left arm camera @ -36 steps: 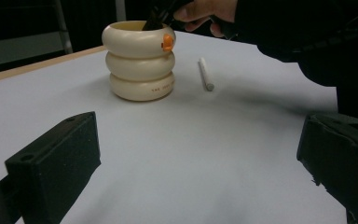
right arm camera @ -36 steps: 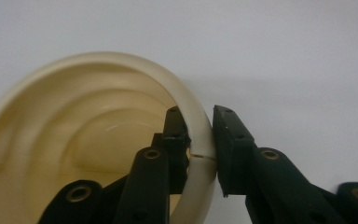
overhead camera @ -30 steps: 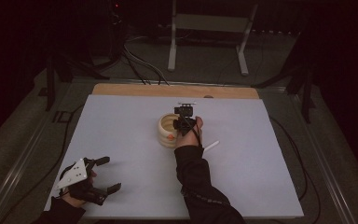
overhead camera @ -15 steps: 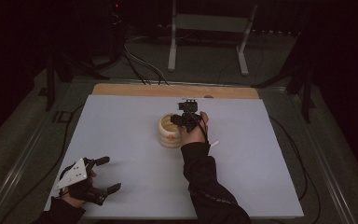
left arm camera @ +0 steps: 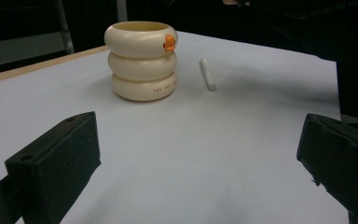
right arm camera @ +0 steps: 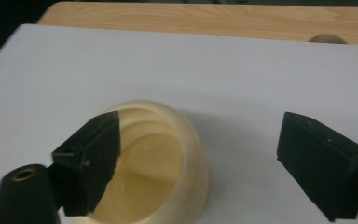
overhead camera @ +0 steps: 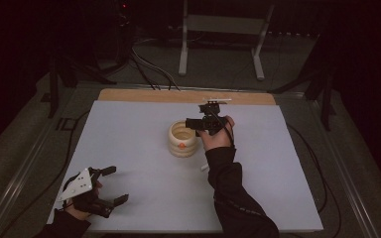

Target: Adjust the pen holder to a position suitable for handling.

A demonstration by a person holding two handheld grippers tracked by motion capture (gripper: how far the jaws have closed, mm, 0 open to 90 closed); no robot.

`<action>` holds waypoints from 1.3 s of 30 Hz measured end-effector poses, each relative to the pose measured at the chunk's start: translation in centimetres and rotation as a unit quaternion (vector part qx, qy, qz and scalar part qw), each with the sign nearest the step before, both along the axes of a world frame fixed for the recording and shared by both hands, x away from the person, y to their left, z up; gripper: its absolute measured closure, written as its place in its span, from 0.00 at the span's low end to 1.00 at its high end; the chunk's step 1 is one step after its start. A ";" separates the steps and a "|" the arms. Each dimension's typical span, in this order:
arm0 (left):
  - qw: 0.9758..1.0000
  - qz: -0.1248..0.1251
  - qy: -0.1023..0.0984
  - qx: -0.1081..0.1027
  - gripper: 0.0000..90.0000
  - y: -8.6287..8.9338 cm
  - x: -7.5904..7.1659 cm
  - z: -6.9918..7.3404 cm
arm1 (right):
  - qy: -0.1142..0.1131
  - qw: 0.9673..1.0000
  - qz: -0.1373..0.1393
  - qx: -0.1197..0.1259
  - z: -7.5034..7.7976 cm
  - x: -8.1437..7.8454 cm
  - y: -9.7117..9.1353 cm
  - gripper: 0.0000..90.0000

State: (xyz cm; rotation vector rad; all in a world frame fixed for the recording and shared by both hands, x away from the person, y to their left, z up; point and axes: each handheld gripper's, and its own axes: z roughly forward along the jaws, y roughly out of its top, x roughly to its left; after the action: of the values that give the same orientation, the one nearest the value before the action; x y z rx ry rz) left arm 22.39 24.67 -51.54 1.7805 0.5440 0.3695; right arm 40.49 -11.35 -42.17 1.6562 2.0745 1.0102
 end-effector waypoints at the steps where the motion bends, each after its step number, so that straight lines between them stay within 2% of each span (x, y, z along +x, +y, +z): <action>1: 1.000 0.000 0.000 0.000 0.00 0.0 0.0 0.0 | -0.003 1.000 0.017 0.006 0.1 -0.1 -0.3 0.11; 2: 1.000 0.000 0.000 0.000 0.00 0.0 0.0 0.0 | -0.005 1.000 0.028 0.012 0.2 -0.2 -0.5 0.09; 3: 1.000 0.001 0.000 -0.001 0.00 0.0 0.0 0.0 | -0.009 0.999 0.048 0.020 0.4 -0.2 -1.1 0.02; 4: 1.000 0.001 0.001 -0.002 0.00 0.1 0.0 0.0 | -0.010 0.998 0.059 0.027 0.4 -0.2 -1.4 0.02; 9: 1.000 0.000 0.002 0.001 0.00 0.0 0.0 -0.1 | -0.028 0.996 0.086 0.016 1.0 -0.4 -2.8 0.00; 11: 1.000 0.000 0.002 0.000 0.00 0.0 0.0 -0.1 | -0.027 0.993 0.110 0.025 1.1 -0.5 -3.4 0.00; 13: 1.000 0.000 0.002 0.000 0.00 0.0 0.0 -0.1 | -0.038 0.990 0.132 0.027 1.3 -0.7 -4.0 0.00; 15: 1.000 0.001 0.003 -0.001 0.00 0.0 0.0 -0.1 | -0.042 0.989 0.140 0.027 1.5 -0.8 -4.3 0.00; 16: 1.000 0.001 0.003 -0.001 0.00 0.0 0.0 -0.1 | -0.052 0.987 0.151 0.026 1.5 -1.0 -4.6 0.01; 17: 1.000 0.001 0.003 -0.001 0.00 0.0 0.0 -0.1 | -0.051 0.982 0.176 0.051 1.7 -1.1 -5.4 0.01; 20: 1.000 0.001 0.002 0.000 0.00 0.0 0.0 -0.1 | -0.061 0.978 0.192 0.059 2.0 -1.4 -6.7 0.03; 21: 1.000 0.001 0.002 0.000 0.00 0.0 0.0 -0.1 | -0.061 0.978 0.192 0.059 2.0 -1.4 -6.7 0.03; 22: 1.000 0.001 0.003 0.000 0.00 0.0 0.0 -0.1 | -0.078 0.974 0.208 0.051 2.2 -1.6 -7.6 0.04; 24: 1.000 0.001 0.004 -0.001 0.00 0.0 0.1 -0.1 | -0.077 0.971 0.221 0.051 2.4 -1.7 -8.5 0.04; 25: 1.000 0.001 0.004 -0.001 0.00 0.0 0.1 -0.1 | -0.076 0.968 0.234 0.053 2.5 -1.7 -8.8 0.05; 26: 1.000 0.001 0.003 0.000 0.00 0.0 0.1 -0.1 | -0.081 0.967 0.238 0.051 2.5 -1.7 -9.2 0.05; 27: 1.000 0.001 0.003 0.002 0.00 -0.1 0.1 -0.1 | -0.075 0.965 0.244 0.052 2.6 -1.7 -9.6 0.05; 28: 1.000 0.001 0.003 0.002 0.00 -0.1 0.1 -0.1 | -0.072 0.963 0.254 0.059 2.6 -1.7 -10.0 0.03; 29: 1.000 0.001 0.003 0.002 0.00 -0.1 0.1 -0.1 | -0.079 0.961 0.261 0.057 2.7 -1.7 -10.3 0.04; 30: 1.000 0.001 0.003 0.002 0.00 -0.1 0.1 -0.1 | -0.079 0.961 0.261 0.057 2.7 -1.7 -10.3 0.04; 31: 1.000 0.001 0.003 0.002 0.00 -0.1 0.1 -0.1 | -0.082 0.959 0.268 0.050 2.7 -1.7 -10.5 0.04; 32: 1.000 0.000 0.003 0.002 0.00 -0.1 0.1 -0.1 | -0.095 0.951 0.292 0.039 2.8 -1.8 -10.9 0.03; 33: 1.000 0.002 0.003 0.000 0.00 -0.1 0.1 -0.1 | -0.095 0.949 0.299 0.033 2.8 -1.7 -11.1 0.03; 35: 1.000 0.002 0.003 -0.001 0.00 0.0 0.0 -0.1 | -0.092 0.942 0.321 0.025 2.8 -1.6 -11.5 0.03; 36: 1.000 0.002 0.003 -0.001 0.00 0.0 0.0 -0.1 | -0.089 0.941 0.326 0.023 2.7 -1.5 -11.6 0.03; 38: 1.000 0.002 0.003 0.000 0.00 0.0 0.0 -0.1 | -0.099 0.932 0.349 0.011 2.5 -1.5 -12.0 0.03; 39: 1.000 0.001 0.003 -0.001 0.00 0.0 0.0 -0.1 | -0.099 0.929 0.357 0.011 2.4 -1.3 -12.2 0.03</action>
State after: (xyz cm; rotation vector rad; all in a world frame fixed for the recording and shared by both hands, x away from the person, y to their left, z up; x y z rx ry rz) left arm 22.42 24.63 -51.64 1.7805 0.5511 0.3648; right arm 39.17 -23.58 -39.81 0.7301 2.5670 1.3325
